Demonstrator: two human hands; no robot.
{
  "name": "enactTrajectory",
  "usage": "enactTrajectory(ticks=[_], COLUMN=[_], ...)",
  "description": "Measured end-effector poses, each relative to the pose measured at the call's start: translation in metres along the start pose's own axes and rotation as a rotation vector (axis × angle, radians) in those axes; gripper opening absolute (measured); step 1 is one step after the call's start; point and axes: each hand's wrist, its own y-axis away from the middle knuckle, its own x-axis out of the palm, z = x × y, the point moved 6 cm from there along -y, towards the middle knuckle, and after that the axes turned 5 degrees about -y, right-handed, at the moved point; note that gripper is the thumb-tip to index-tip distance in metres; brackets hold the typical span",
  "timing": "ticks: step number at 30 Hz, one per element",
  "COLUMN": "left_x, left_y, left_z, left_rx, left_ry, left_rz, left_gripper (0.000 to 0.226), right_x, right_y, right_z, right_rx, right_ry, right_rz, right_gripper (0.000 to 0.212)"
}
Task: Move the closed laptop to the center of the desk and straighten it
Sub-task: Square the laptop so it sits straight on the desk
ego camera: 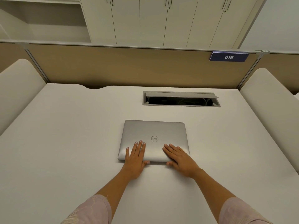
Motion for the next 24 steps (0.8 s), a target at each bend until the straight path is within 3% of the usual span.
enactTrajectory(ticks=[11,24], left_x=[-0.001,0.019], left_y=[-0.001,0.043], left_z=[0.001,0.007], left_rx=[0.02,0.111], left_ry=[0.015,-0.014], left_rz=[0.015,-0.125], left_gripper=[0.076,0.075], right_x=[0.0,0.031], right_y=[0.001,0.052], right_z=[0.007,0.057], right_rx=[0.084,0.003], right_ry=[-0.159,-0.239], right_rz=[-0.065,-0.434], right_gripper=[0.058,0.03])
